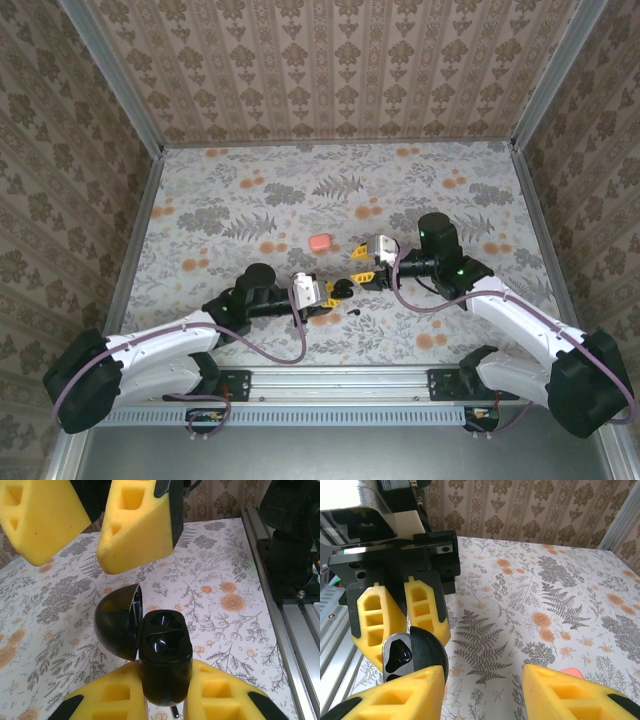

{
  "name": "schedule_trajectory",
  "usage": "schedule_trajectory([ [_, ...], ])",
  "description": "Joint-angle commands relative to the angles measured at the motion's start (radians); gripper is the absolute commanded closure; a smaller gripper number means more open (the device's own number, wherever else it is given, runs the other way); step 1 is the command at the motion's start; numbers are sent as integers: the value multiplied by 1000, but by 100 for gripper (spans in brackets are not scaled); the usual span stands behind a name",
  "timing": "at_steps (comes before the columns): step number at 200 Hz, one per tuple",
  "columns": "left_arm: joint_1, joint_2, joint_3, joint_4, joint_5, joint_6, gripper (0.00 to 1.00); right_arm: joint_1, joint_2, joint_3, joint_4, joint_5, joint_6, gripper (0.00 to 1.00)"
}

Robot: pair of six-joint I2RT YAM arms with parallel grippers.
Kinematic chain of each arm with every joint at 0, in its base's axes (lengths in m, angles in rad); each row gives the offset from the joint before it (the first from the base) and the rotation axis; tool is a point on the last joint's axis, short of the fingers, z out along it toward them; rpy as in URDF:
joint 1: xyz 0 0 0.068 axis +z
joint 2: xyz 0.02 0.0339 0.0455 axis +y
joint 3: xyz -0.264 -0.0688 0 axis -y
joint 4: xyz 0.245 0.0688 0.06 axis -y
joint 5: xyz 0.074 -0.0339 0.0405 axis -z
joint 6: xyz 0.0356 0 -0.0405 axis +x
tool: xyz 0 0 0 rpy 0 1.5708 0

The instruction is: Insert wireless bluetooth earbuds into charging case

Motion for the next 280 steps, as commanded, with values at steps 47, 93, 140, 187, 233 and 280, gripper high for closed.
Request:
schedule_trajectory([
  [47, 5, -3, -27, 0, -175, -61, 85, -7, -25, 112, -284, 251, 275, 47],
  [93, 4, -48, -57, -62, -299, -96, 85, -6, -5, 160, -473, 483, 623, 47],
  [140, 4, -71, -74, -78, -332, -105, 86, -7, 66, 217, -757, 646, 661, 44],
  [187, 7, -71, -79, -92, -372, -128, 86, 1, 225, 320, -857, 576, 754, 44],
  [233, 6, -78, -80, -110, -415, -140, 86, 118, 292, 311, -850, 527, 982, 44],
  [280, 8, -89, -84, -112, -434, -147, 85, 186, 359, 189, -658, 430, 1222, 45],
])
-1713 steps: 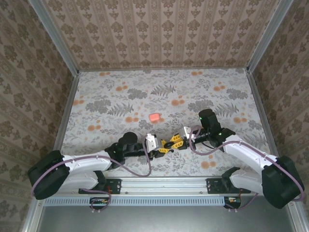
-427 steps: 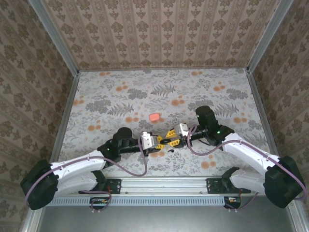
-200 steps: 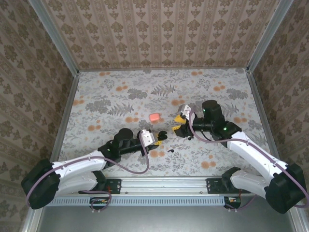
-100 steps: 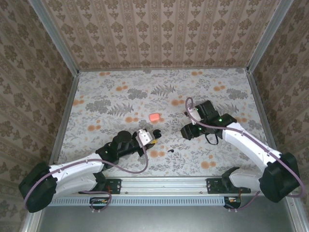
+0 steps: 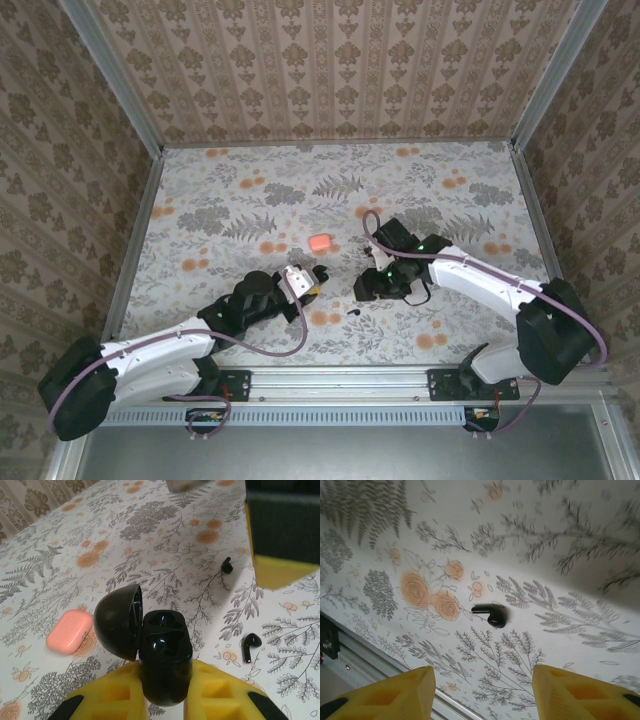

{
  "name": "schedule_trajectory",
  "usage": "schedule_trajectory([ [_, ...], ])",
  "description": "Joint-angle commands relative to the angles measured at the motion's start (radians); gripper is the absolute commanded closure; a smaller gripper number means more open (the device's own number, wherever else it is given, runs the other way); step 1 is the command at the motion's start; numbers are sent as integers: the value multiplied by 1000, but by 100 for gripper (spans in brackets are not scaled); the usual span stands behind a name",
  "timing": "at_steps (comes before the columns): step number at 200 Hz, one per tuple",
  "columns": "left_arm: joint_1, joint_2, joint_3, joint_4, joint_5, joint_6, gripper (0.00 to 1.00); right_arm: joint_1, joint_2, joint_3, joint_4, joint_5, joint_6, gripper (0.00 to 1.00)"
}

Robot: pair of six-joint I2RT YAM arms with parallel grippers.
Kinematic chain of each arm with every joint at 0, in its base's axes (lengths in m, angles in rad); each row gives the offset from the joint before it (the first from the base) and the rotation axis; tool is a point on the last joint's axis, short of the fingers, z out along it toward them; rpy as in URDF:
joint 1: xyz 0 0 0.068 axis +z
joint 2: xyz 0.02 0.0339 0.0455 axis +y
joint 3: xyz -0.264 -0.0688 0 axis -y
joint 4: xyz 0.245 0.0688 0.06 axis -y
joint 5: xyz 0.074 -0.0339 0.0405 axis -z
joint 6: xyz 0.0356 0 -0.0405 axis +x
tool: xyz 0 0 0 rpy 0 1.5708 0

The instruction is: Insert wireless bluetooth earbuds into charging case

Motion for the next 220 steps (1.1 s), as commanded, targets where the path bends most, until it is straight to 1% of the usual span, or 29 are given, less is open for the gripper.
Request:
schedule_trajectory([
  [1, 6, -27, -18, -1, -25, -27, 86, 27, 37, -53, 74, -58, 168, 45],
  [40, 6, -58, -33, -4, -37, -35, 85, 53, 114, -85, 95, -68, 206, 46],
  [60, 5, -76, -36, -15, -42, -30, 85, 61, 139, -104, 172, -107, 230, 47],
  [101, 7, -105, -42, -26, -51, -28, 85, 66, 205, -85, 214, -118, 228, 51],
  [186, 15, -170, -49, -77, -65, -20, 84, 65, 326, 56, 211, -90, 158, 57],
  [220, 19, -204, -54, -102, -73, -17, 84, 65, 344, 101, 201, -87, 148, 59],
])
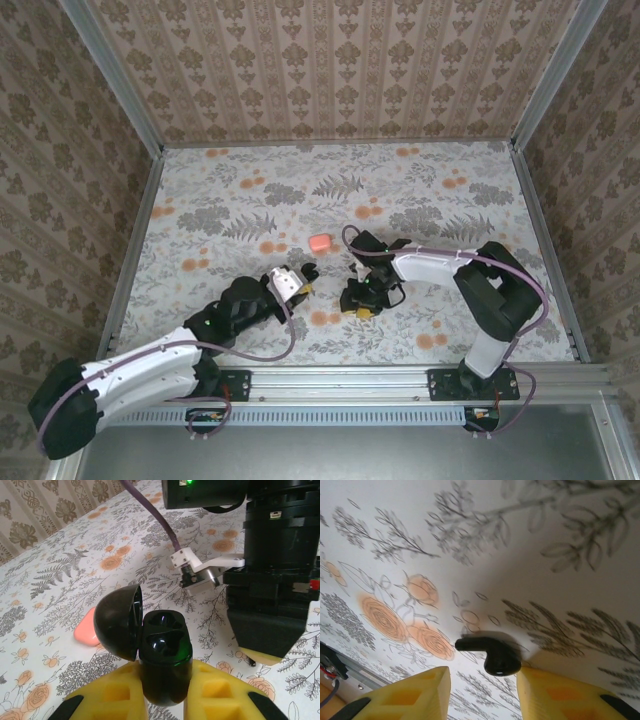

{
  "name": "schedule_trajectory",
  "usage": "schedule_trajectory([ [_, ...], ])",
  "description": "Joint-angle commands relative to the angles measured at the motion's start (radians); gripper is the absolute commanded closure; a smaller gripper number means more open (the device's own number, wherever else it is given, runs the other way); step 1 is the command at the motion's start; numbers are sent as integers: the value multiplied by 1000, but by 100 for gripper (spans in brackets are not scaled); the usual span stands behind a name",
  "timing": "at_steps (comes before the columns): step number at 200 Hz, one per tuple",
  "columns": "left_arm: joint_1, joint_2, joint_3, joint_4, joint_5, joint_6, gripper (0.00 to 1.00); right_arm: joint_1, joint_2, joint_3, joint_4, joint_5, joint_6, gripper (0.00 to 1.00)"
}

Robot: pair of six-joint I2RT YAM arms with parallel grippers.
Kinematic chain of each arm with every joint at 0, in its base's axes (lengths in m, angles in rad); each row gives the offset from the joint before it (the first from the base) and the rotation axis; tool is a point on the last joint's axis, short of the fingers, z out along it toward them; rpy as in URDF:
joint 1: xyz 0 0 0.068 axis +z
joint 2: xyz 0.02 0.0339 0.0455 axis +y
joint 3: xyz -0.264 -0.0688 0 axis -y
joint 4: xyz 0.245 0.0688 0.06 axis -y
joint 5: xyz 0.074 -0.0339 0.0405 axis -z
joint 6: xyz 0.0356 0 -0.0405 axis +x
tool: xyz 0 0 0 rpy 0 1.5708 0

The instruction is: Insert wireless bluetooth earbuds into charging case

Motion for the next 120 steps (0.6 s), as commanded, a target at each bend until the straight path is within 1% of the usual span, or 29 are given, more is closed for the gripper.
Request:
schedule_trajectory([
  [1, 12, -31, -13, -25, -17, -2, 84, 6, 28, 48, 77, 23, -30, 59],
  [35, 18, -39, -24, -16, -22, -3, 84, 5, 29, 71, 111, 50, -33, 58],
  [57, 20, -36, -24, -14, -20, -4, 84, 5, 39, 100, 103, 51, -46, 58],
  [68, 20, -37, -23, -16, -20, -5, 84, 6, 35, 114, 70, 63, -59, 58],
  [94, 23, -38, -23, -22, -20, -5, 84, 7, -11, 143, -76, 141, -87, 58],
  [120, 24, -36, -28, -19, -16, -10, 85, 14, -52, 140, -155, 181, -51, 58],
])
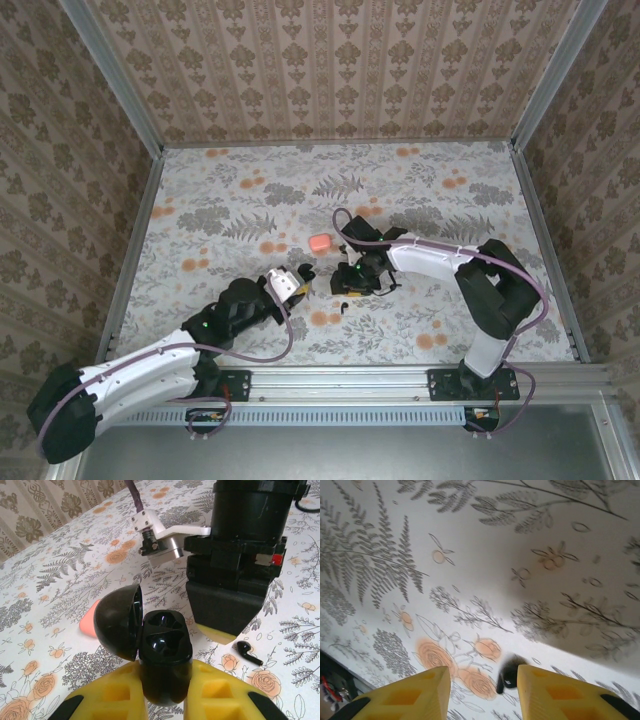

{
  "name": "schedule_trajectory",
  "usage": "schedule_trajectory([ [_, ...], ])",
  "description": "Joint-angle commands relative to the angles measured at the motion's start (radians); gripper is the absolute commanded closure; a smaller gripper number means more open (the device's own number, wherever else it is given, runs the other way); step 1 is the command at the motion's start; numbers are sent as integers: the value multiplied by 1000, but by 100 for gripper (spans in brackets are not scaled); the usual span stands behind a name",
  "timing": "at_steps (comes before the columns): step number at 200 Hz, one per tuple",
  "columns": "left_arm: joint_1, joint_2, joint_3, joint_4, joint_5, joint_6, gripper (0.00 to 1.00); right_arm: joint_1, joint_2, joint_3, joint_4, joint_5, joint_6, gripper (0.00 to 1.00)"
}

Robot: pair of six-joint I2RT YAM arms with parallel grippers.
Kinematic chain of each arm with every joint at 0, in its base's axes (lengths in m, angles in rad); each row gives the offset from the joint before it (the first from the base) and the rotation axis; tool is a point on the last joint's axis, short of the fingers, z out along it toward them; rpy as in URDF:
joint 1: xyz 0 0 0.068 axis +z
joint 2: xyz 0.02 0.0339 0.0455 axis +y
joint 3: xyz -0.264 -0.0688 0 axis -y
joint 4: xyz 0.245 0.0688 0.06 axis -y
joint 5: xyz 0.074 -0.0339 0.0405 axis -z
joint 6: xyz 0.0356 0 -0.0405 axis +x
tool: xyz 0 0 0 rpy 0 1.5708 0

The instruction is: Insert wireless bluetooth earbuds into charging case

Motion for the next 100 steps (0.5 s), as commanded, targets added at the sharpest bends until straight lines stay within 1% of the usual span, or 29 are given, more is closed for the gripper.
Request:
schedule_trajectory([
  [1, 11, -12, -10, -5, -8, -10, 85, 11, -56, 17, -144, 73, 8, 58],
  [36, 10, -10, -13, 2, -5, -10, 85, 40, -48, 8, -149, 77, 47, 60],
  [100, 13, -14, -13, -3, -6, -5, 84, 59, 49, 40, -125, 51, 39, 63],
])
